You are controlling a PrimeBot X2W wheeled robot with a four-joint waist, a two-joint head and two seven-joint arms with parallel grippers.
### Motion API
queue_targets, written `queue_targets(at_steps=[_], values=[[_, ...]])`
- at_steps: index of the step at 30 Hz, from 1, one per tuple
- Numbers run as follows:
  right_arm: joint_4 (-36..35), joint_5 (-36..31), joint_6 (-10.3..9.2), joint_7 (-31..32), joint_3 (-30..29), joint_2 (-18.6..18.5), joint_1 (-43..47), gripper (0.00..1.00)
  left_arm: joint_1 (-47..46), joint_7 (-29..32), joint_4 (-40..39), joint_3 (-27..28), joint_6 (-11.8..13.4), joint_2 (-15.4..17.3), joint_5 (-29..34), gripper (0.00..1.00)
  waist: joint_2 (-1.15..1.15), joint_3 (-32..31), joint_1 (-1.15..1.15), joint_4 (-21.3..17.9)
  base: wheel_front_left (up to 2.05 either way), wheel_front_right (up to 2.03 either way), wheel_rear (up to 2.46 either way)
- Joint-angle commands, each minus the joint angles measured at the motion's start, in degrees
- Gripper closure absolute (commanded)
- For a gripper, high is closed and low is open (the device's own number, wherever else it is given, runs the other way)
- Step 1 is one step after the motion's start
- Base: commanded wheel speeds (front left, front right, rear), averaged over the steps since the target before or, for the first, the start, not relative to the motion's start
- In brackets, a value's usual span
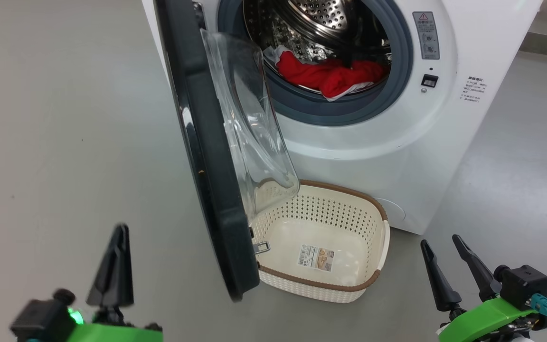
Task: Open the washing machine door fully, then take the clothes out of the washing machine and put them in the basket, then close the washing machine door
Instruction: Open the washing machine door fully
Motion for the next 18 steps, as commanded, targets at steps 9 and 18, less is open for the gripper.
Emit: queue_targets(at_steps=[9,18], values=[[-1.9,-0.4,0.43,-0.5,0.9,-0.5,-0.2,0.00,-5.7,-0.7,-21.7,-5.6,0.4,0.4,-2.3,1.00,0.00,0.5,0.00,-0.8,0.00,0.00,0.00],[-2.0,-0.5,0.43,-0.5,1.1,-0.8,-0.8,0.00,-4.8,-0.7,-17.7,-20.3,0.4,0.4,-4.2,1.00,0.00,1.7,0.00,-1.5,0.00,0.00,0.00]])
